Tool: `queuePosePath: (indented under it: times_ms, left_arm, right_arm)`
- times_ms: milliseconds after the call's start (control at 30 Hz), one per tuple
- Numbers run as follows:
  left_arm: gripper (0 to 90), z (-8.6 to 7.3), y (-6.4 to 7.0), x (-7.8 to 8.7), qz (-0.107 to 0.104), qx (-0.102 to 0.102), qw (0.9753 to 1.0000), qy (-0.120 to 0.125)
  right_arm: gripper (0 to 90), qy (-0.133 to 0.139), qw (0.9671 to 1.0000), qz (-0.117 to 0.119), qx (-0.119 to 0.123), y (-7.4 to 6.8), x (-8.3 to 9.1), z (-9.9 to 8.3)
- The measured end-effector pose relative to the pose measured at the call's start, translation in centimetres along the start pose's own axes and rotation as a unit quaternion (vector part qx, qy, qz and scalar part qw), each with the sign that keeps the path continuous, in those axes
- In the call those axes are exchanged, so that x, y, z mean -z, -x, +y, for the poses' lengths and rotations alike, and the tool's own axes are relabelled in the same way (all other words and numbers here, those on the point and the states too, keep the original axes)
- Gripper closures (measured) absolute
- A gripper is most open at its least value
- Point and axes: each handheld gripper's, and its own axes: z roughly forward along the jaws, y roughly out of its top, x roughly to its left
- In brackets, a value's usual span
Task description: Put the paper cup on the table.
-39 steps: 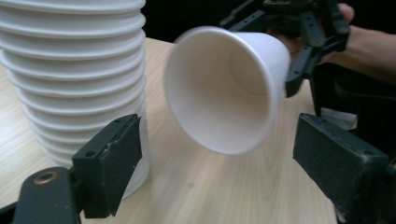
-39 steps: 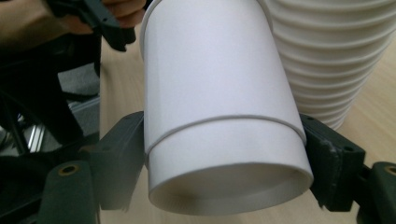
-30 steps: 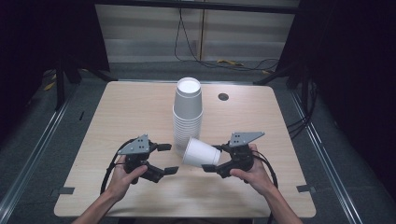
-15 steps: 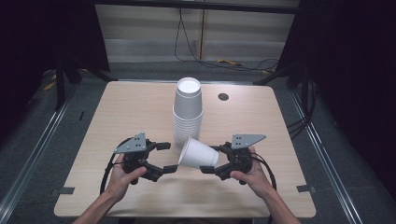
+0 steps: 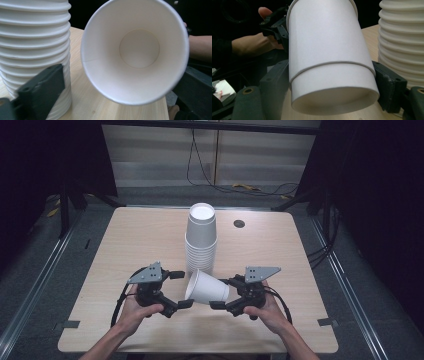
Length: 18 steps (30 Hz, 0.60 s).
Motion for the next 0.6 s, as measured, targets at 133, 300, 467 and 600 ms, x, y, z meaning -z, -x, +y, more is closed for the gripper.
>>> queuePosePath:
  times_ms: [133,300,467,600]
  left_arm:
    - [0.0,0.0,-0.2,-0.4,-0.018,0.005,0.9998,-0.002]
    - [0.0,0.5,-0.2,-0.8,-0.021,0.001,0.9998,0.003]
    - [0.1,1.0,0.1,-1.5,-0.032,0.005,0.9995,0.001]
    - [2.4,1.3,0.0,-2.0,-0.049,0.014,0.9987,0.001]
  right_arm:
    - [23.2,0.002,1.0000,0.002,0.002,-0.2,-0.2,0.0]
    - [23.2,0.008,1.0000,0.001,-0.001,-0.2,-0.2,0.1]
    - [23.1,0.008,1.0000,0.004,0.000,-0.3,-0.4,0.2]
    - [23.2,0.006,1.0000,0.007,0.002,-0.5,-0.6,0.2]
